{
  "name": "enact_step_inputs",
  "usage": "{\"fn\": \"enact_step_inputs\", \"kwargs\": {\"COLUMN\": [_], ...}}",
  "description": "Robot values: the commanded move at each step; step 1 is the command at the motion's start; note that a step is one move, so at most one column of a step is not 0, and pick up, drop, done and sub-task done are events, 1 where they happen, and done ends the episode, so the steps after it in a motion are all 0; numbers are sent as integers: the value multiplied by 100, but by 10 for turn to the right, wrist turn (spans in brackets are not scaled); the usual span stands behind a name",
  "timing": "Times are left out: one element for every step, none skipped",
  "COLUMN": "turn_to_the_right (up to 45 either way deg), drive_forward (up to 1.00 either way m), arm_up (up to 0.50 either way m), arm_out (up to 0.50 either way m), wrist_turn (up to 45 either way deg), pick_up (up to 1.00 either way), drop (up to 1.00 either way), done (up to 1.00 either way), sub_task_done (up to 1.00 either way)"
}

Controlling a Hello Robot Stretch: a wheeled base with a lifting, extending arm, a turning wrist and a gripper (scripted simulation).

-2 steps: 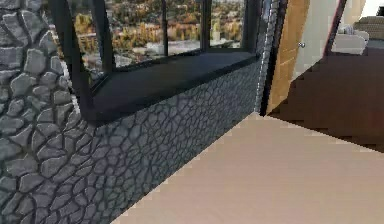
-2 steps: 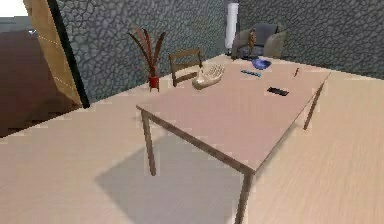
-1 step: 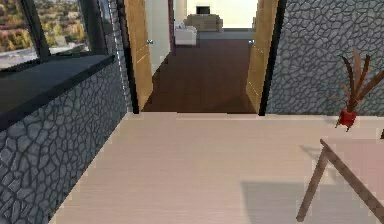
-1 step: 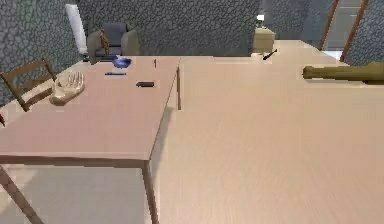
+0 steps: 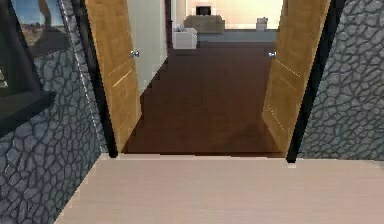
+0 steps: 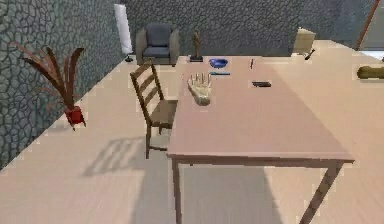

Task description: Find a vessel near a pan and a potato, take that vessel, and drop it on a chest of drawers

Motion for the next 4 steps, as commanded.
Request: {"fn": "enact_step_inputs", "kwargs": {"turn_to_the_right": [120, 0, -90, 0], "drive_forward": [0, 20, 0, 100], "arm_up": [0, 0, 0, 0], "arm_out": [0, 0, 0, 0], "wrist_turn": [0, 0, 0, 0], "pick_up": [0, 0, 0, 0], "drop": [0, 0, 0, 0], "done": [0, 0, 0, 0], "sub_task_done": [0, 0, 0, 0]}}
